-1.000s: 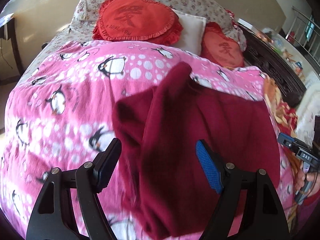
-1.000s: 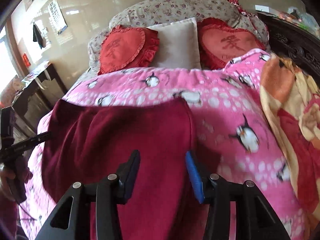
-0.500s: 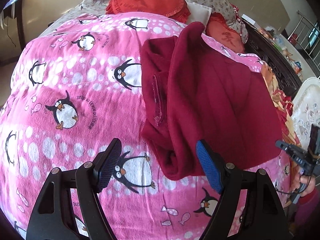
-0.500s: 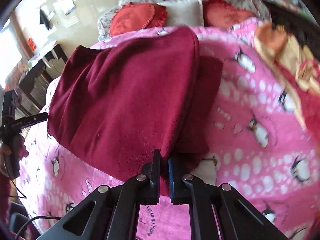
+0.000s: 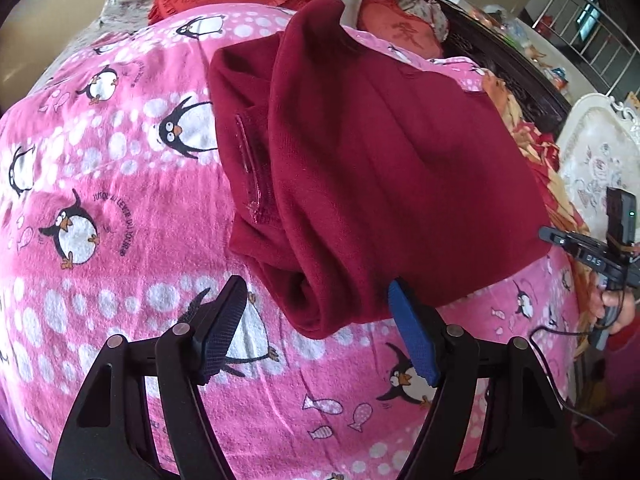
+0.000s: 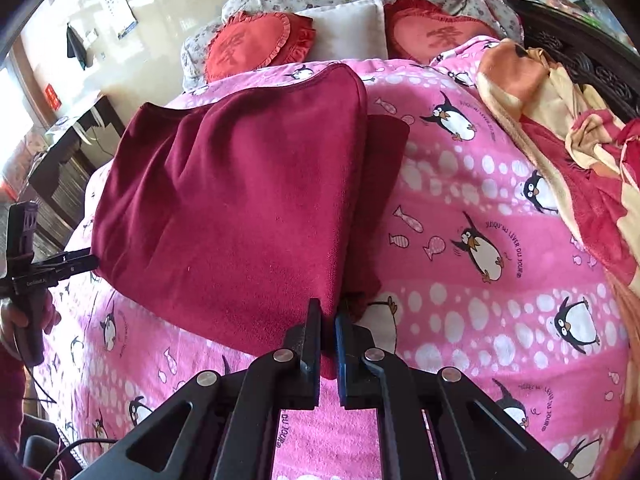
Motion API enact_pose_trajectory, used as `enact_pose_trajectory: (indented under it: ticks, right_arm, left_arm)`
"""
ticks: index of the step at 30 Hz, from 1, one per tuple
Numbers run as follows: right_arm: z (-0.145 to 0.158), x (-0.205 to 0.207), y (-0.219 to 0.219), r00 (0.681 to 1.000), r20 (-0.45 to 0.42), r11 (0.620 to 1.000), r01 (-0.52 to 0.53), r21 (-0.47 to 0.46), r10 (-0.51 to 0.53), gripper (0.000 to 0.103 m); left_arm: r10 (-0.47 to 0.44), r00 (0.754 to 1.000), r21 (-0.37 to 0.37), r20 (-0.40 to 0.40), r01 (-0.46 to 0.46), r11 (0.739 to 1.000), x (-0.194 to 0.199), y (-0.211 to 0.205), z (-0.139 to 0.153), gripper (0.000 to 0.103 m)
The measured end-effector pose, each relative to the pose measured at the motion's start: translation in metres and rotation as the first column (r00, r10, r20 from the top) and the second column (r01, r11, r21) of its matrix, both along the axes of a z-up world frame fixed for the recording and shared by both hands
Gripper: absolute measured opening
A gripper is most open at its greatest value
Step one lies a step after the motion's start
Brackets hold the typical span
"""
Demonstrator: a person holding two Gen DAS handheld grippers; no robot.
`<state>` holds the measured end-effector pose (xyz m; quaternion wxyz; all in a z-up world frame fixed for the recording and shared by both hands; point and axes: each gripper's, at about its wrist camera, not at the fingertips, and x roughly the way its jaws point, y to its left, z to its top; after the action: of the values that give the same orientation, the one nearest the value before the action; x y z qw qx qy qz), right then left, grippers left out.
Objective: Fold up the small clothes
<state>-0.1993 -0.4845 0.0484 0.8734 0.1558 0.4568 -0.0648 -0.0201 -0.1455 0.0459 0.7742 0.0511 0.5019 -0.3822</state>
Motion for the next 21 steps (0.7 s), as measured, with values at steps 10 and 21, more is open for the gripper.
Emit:
enact_pose_trajectory:
  ticks: [10,21]
  right_arm:
    - [-0.004,0.004,0.001,1.0,-0.008,1.0,-0.001,0.011,0.001,0.005]
    - [0.003,0.002,-0.004,1.0,-0.01,1.0,0.01,0.008,-0.01,0.005]
  left_arm:
    - [-0.074,0.997,0.075,0.001,0.073,0.994,0.011,-0.001,-0.003,0.039]
    - [-0.061,0.997,0.048,-0.04,0.062,0.997,0.012,0.006,-0.007,0.009]
